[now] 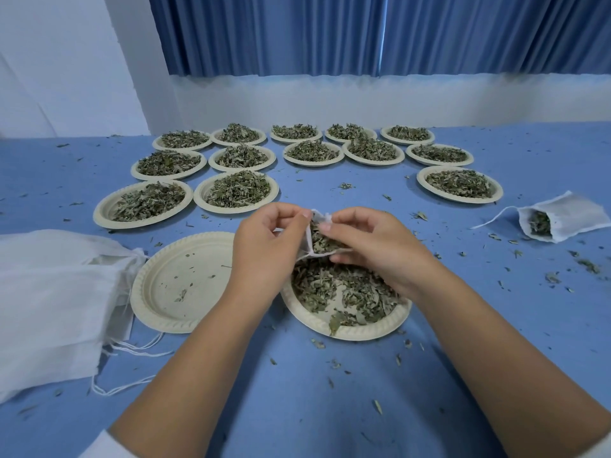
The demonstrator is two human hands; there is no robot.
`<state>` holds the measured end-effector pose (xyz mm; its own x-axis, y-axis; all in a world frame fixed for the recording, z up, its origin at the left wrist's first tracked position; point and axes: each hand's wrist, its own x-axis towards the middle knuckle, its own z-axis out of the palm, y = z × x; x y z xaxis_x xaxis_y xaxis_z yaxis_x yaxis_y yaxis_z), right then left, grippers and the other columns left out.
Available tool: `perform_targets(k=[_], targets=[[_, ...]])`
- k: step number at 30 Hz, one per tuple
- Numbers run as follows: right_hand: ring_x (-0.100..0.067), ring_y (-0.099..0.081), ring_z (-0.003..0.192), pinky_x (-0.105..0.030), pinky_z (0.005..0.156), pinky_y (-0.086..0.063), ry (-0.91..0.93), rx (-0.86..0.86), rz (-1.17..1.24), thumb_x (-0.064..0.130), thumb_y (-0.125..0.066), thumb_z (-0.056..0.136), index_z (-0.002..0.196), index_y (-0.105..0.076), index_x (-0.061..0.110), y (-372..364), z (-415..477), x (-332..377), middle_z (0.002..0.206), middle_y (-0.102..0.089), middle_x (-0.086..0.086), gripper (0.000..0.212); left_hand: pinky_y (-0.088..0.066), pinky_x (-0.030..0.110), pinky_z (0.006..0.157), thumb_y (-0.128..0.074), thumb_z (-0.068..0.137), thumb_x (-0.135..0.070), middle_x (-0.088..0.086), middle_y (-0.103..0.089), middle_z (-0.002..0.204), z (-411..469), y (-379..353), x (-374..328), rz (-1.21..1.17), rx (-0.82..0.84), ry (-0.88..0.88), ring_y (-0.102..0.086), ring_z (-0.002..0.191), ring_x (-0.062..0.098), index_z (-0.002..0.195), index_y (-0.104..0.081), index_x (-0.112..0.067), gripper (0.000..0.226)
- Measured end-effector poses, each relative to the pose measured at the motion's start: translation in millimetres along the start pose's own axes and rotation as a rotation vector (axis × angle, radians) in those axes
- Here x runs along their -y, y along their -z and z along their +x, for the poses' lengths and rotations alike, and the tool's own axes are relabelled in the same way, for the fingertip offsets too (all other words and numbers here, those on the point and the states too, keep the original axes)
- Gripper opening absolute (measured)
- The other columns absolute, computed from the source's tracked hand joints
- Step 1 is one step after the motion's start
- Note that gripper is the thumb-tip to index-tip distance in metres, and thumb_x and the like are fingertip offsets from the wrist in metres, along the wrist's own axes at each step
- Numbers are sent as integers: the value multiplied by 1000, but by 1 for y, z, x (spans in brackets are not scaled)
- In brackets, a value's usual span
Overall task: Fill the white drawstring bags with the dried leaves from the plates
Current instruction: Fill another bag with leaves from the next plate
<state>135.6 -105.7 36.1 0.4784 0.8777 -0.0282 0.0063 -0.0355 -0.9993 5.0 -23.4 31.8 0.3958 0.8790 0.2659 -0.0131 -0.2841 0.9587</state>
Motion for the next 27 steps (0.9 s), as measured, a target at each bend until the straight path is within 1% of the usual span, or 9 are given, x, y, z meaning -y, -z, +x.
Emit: perform_targets(k=[2,6,10,13,16,20,23,25,27], targets=[[-6,-69,73,-23,66,-56,-60,38,26,23,-75,84,91,-72,13,5,0,4,83,-70,6,12,-47,11,61,-66,91,-23,-7,-69,75,0,1,0,-6,-30,-7,-59,63,-3,87,-71,-19,7],[-13,-68,66,-22,60,-55,-91,71,81,5,-69,87,86,-68,9,8,-1,7,73,-68,0,4,-41,6,54,-66,91,-22,-14,-64,68,1,1,0,-6,-52,-19,-54,56,-8,85,-71,-19,8],[-15,-70,63,-18,58,-55,34,-9,33,-1,-77,78,85,-65,6,6,-4,5,70,-72,-7,15,-37,6,50,-66,91,-23,-20,-62,60,1,0,1,21,-45,-38,-50,53,-8,85,-70,-21,8],[-19,-72,66,-23,67,-59,165,-69,-71,3,-81,76,81,-70,7,4,-4,2,73,-74,-10,12,-39,5,52,-67,91,-22,-22,-63,63,0,-1,3,54,-29,-64,-55,59,-8,82,-69,-24,9],[-21,-74,72,-25,73,-60,241,-53,-110,6,-76,82,82,-76,13,1,-5,0,77,-76,-8,7,-40,5,54,-68,89,-23,-20,-65,65,-1,-2,4,65,-15,-70,-56,61,-7,83,-69,-23,7],[-8,-67,56,-16,56,-51,275,-36,-177,3,-74,83,84,-76,16,-2,-7,1,71,-75,-1,14,-42,6,57,-68,90,-22,-22,-66,68,-1,-2,2,56,20,-67,-59,63,-7,80,-68,-26,11],[-9,-52,51,-19,52,-43,295,-107,-265,12,-83,75,76,-71,21,-3,-6,0,58,-64,6,15,-46,9,60,-67,90,-20,-18,-68,71,-3,-3,1,26,62,-65,-61,67,-2,83,-70,-22,8],[-8,-45,57,-21,55,-41,276,-148,-291,15,-84,72,79,-64,21,-2,-3,-3,65,-55,7,22,-45,9,59,-67,91,-20,-18,-68,71,-4,-4,-1,16,76,-72,-61,66,-1,86,-70,-19,6],[-10,-52,64,-23,59,-46,177,-138,-280,19,-83,75,91,-59,21,-2,-1,-4,87,-59,3,29,-44,8,57,-66,91,-19,-19,-67,70,-5,-4,-2,3,91,-83,-60,64,-3,87,-70,-17,6]])
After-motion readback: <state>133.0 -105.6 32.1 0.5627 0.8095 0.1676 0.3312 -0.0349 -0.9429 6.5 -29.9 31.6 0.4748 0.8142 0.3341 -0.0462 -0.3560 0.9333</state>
